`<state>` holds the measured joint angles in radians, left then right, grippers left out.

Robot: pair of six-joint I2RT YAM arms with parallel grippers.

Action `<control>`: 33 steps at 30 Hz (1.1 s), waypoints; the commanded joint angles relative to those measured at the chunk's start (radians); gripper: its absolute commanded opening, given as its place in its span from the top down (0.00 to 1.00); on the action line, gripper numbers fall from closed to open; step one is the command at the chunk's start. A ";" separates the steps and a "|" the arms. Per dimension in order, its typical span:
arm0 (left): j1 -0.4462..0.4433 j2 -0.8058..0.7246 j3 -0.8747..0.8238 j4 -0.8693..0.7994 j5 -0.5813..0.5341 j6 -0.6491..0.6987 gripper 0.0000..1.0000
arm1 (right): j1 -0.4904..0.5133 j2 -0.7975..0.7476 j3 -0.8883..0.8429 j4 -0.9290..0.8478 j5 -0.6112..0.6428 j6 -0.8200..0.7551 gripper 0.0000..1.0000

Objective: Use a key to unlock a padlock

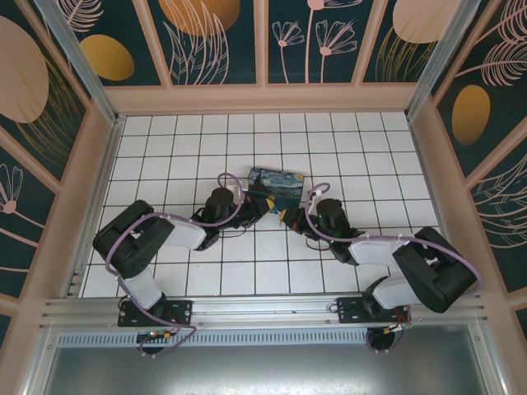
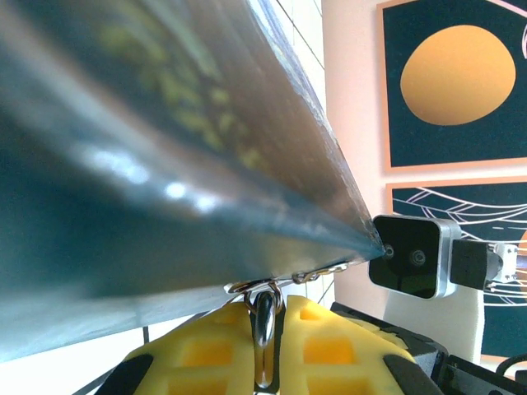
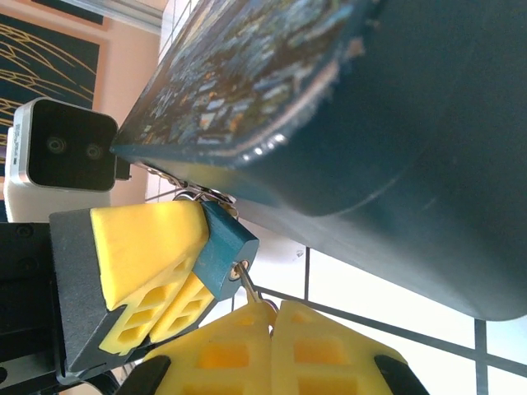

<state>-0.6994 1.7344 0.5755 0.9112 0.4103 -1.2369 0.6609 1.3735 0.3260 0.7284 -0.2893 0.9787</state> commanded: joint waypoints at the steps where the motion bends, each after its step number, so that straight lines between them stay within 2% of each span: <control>1: -0.037 0.019 0.003 -0.077 0.099 0.044 1.00 | 0.007 0.014 0.012 0.362 -0.028 0.108 1.00; 3: -0.037 0.021 0.003 -0.073 0.099 0.043 1.00 | 0.012 0.050 0.020 0.477 -0.063 0.186 1.00; 7: -0.037 0.022 0.006 -0.071 0.097 0.043 1.00 | 0.043 0.102 0.085 0.534 -0.093 0.227 1.00; 10: -0.036 0.019 0.005 -0.080 0.095 0.048 1.00 | 0.041 0.095 0.109 0.449 -0.076 0.188 1.00; 16: -0.036 0.009 -0.007 -0.093 0.090 0.062 1.00 | -0.013 -0.001 0.052 0.324 -0.044 0.116 1.00; 22: -0.036 0.008 -0.008 -0.084 0.089 0.058 1.00 | -0.041 -0.074 0.031 0.224 -0.073 0.009 1.00; 27: -0.037 -0.005 -0.010 -0.080 0.088 0.048 1.00 | -0.047 -0.072 -0.004 0.310 -0.127 0.043 1.00; 33: -0.036 -0.013 -0.016 -0.101 0.069 0.053 1.00 | -0.022 -0.048 -0.041 0.483 -0.133 0.197 1.00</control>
<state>-0.7059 1.7164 0.5835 0.9195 0.4225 -1.2232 0.6231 1.3510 0.2615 0.8776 -0.3870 1.1072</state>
